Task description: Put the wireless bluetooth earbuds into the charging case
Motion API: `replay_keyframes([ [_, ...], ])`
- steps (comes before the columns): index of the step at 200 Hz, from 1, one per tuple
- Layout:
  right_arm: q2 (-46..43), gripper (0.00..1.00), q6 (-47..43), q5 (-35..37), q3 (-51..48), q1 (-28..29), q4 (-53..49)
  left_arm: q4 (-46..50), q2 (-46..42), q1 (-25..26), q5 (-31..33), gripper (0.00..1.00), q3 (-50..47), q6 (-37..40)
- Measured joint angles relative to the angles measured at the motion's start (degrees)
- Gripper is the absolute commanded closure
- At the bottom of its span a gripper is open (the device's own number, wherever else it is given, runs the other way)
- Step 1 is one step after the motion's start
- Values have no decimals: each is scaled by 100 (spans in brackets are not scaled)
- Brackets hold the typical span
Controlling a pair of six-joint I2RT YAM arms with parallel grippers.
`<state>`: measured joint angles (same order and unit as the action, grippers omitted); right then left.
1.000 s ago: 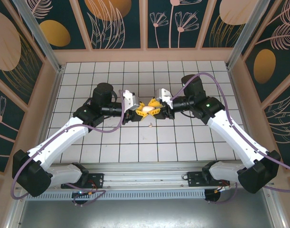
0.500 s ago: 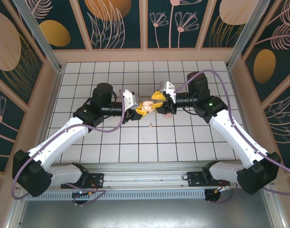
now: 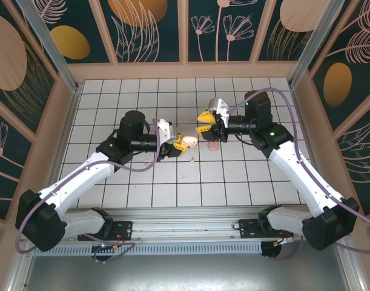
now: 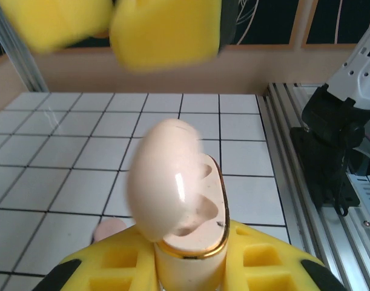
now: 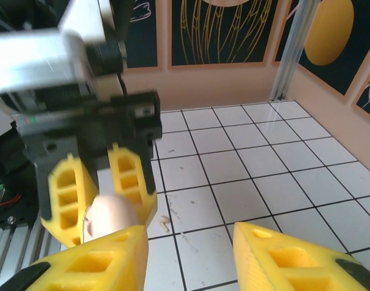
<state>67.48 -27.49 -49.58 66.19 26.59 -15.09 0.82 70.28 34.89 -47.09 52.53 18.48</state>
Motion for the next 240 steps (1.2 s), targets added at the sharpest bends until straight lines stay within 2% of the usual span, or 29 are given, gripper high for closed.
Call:
replay_keyframes([
  [56, -284, 56, 769, 164, -76, -35, 63, -1233, 170, -236, -50, 80, -872, -831],
  [95, -273, 46, 612, 354, -227, 111, -214, -1585, 275, -243, -280, 80, -935, -1093],
  [152, 188, 39, 31, 409, -227, 531, -393, -1622, 275, -245, -525, 80, -909, -1134],
  [240, 533, 37, -225, 63, -181, 540, -485, -1622, 186, -245, -566, 80, -863, -1176],
])
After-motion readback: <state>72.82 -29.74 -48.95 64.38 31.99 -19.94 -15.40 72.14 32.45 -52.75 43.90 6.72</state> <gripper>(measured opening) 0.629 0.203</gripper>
